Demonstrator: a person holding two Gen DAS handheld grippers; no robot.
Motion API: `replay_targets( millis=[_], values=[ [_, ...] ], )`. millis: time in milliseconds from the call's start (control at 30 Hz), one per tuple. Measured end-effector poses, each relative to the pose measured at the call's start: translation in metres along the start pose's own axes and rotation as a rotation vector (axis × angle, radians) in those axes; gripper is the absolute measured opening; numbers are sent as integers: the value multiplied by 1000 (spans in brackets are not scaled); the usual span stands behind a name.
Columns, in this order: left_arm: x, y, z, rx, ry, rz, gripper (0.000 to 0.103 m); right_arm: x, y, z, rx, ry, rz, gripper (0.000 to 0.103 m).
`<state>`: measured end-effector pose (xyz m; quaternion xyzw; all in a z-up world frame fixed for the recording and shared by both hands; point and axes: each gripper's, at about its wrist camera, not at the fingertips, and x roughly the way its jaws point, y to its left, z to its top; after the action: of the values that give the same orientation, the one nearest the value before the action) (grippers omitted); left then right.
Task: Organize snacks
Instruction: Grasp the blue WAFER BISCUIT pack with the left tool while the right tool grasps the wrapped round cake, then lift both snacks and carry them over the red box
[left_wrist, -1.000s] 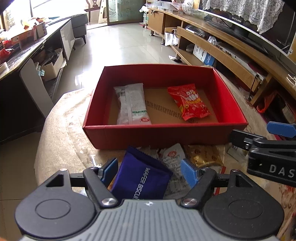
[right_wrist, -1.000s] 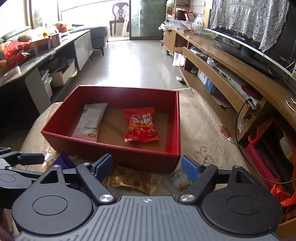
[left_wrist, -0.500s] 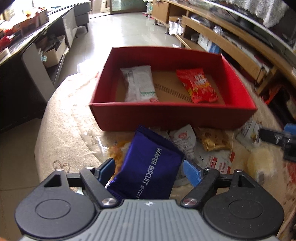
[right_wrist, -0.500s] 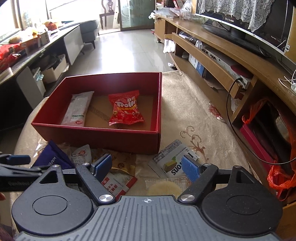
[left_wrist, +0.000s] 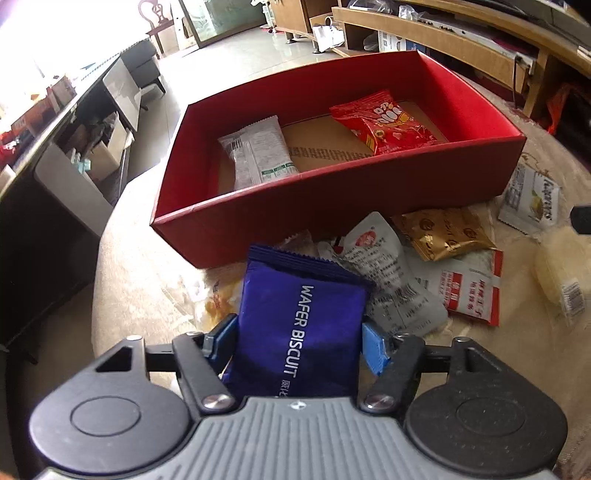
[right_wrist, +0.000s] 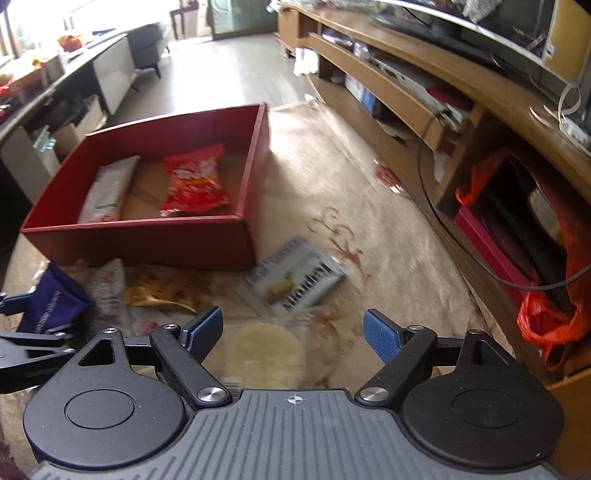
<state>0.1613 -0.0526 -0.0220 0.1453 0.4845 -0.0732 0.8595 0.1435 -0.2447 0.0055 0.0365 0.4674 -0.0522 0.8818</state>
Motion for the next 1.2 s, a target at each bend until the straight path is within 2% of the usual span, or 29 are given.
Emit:
replay_targets(
  millis=[167,400,533,700,833,900,933,1200],
  values=[
    [-10,9,-2,-53,2,-66,63,10,-1,-5,-5,42,-8,87],
    [-23,4,-5,-51,-6,-139,63,22,22,-9,-76,82,-5,89],
    [-25,-3,-7,-31,-3,-159,63,29,34,-10,-121,100,0,89],
    [-24,-10,-11,-8,5,-164,63,44,37,-15,-157,134,-47,89],
    [-26,-13,-12,3,-1,-156,63,51,37,-18,-160,143,-57,81],
    [-27,-13,-12,1,-5,-158,63,50,35,-16,-145,147,-35,70],
    [-28,-13,-12,0,-7,-157,63,50,35,-15,-138,146,-33,68],
    [-34,-15,-11,18,-39,-136,63,44,45,-20,-199,141,-28,65]
  ],
)
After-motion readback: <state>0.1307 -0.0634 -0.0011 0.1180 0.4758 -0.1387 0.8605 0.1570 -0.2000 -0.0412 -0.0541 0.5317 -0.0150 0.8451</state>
